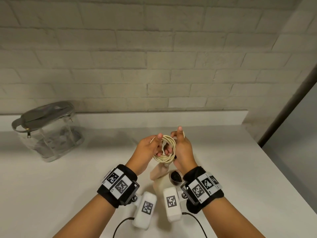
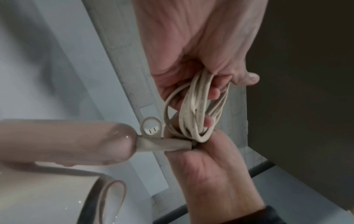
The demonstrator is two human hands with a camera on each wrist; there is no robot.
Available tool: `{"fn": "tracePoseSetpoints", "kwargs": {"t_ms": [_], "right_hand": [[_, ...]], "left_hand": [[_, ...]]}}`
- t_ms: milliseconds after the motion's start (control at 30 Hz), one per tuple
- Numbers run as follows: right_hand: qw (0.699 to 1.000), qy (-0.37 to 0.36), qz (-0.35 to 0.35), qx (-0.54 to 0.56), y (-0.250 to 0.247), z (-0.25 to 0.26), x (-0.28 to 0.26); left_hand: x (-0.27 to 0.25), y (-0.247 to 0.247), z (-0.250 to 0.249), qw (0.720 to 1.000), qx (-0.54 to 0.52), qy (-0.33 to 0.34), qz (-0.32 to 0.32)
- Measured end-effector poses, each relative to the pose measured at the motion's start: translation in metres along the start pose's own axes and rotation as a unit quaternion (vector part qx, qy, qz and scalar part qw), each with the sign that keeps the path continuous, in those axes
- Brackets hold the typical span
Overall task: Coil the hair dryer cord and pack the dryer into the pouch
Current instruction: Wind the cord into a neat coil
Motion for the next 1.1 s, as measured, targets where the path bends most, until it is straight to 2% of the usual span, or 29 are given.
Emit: {"fn": "tracePoseSetpoints", "kwargs": {"t_ms": [133, 267, 400, 500, 567, 600, 667, 733, 800, 967, 1100], "right_hand": [[0.998, 0.025, 0.053, 0.007, -0.004, 0.005, 0.002], [0.971, 0.112, 0.070, 0.200, -0.016, 0.009, 0.021], [0.941, 0.147, 0.049, 0.300, -0.032, 0.021, 0.049], [0.969, 0.119, 0.034, 0.214, -0.041, 0.035, 0.062], [0.995, 0.069, 0.048, 0.054, -0.035, 0.038, 0.059], [0.996, 0.029, 0.062, -0.059, -0.028, 0.041, 0.052], [0.956, -0.065, 0.110, -0.265, -0.010, 0.042, 0.035], [0.905, -0.146, 0.182, -0.355, 0.006, 0.038, 0.016], [0.878, -0.178, 0.234, -0.377, 0.012, 0.031, 0.005], [0.899, -0.139, 0.267, -0.318, 0.013, 0.033, -0.007], [0.896, -0.153, 0.310, -0.280, 0.021, 0.040, -0.020]], "left_hand": [[0.004, -0.010, 0.002, 1.000, 0.003, 0.011, 0.001], [0.006, -0.021, 0.000, 0.999, -0.030, 0.011, 0.002], [0.001, -0.022, -0.003, 0.999, -0.032, 0.007, 0.031], [-0.004, -0.022, -0.004, 0.999, -0.034, 0.005, 0.036], [-0.005, -0.019, -0.006, 0.999, -0.018, 0.016, 0.043], [-0.005, -0.017, -0.007, 0.999, -0.008, 0.022, 0.048], [-0.005, -0.013, -0.010, 0.998, 0.006, 0.029, 0.052], [-0.003, -0.012, -0.012, 0.998, 0.009, 0.037, 0.048], [-0.001, -0.014, -0.013, 0.998, 0.026, 0.053, 0.030], [0.008, -0.024, -0.013, 0.993, 0.048, 0.102, -0.018], [0.010, -0.026, -0.010, 0.989, 0.072, 0.128, -0.028]]}}
Point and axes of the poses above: each hand's wrist, its own x-axis towards the middle knuckle, its own y-axis out of the palm, z = x × y, the point moved 8 cm from there along x, towards the middle knuckle, and after that the axes turned 15 degrees about -z, right-handed, at the moved point
